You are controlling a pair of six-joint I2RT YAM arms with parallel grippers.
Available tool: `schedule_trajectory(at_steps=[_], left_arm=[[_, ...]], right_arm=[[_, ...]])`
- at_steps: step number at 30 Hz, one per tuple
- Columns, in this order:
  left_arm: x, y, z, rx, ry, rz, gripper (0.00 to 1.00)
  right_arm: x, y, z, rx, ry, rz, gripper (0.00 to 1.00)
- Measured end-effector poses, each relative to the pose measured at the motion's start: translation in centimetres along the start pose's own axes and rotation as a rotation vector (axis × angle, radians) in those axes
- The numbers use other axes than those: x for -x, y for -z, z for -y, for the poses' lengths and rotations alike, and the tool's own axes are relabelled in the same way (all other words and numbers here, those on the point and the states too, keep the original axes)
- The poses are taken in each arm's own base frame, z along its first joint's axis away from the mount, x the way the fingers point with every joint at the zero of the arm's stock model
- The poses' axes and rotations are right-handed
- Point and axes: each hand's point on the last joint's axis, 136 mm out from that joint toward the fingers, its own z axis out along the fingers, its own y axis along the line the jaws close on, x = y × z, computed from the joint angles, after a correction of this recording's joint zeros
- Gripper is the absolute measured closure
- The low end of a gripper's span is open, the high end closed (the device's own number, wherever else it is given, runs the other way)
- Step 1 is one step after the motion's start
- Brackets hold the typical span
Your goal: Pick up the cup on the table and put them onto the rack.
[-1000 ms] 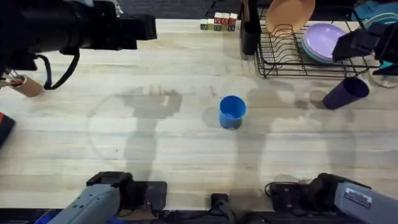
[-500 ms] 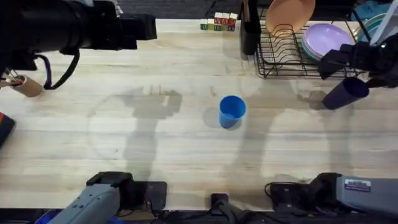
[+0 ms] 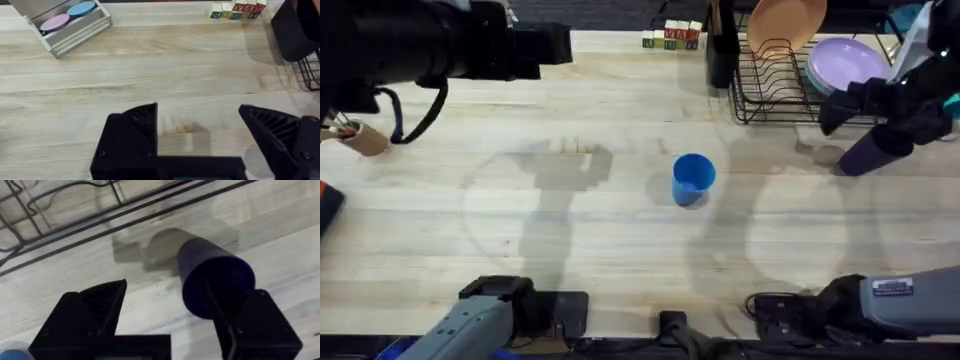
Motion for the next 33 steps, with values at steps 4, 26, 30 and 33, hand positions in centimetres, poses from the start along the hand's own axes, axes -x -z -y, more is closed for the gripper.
schedule_trajectory(at_steps=[4, 26, 30, 33], left_arm=[[0.0, 0.0, 0.0, 0.000, 0.000, 0.000, 0.007], [-0.2, 0.0, 0.0, 0.000, 0.000, -0.007, 0.007], [-0.2, 0.0, 0.0, 0.000, 0.001, -0.008, 0.007], [-0.2, 0.0, 0.0, 0.000, 0.001, -0.007, 0.007]], right_arm=[[-0.1, -0.7, -0.1, -0.002, 0.003, -0.020, 0.205], [-1.7, 5.8, 1.2, -0.027, 0.011, -0.066, 0.970], [-0.6, 10.6, 1.6, -0.021, 0.005, 0.011, 0.971], [0.3, 11.7, 1.6, -0.018, 0.001, 0.055, 0.971]])
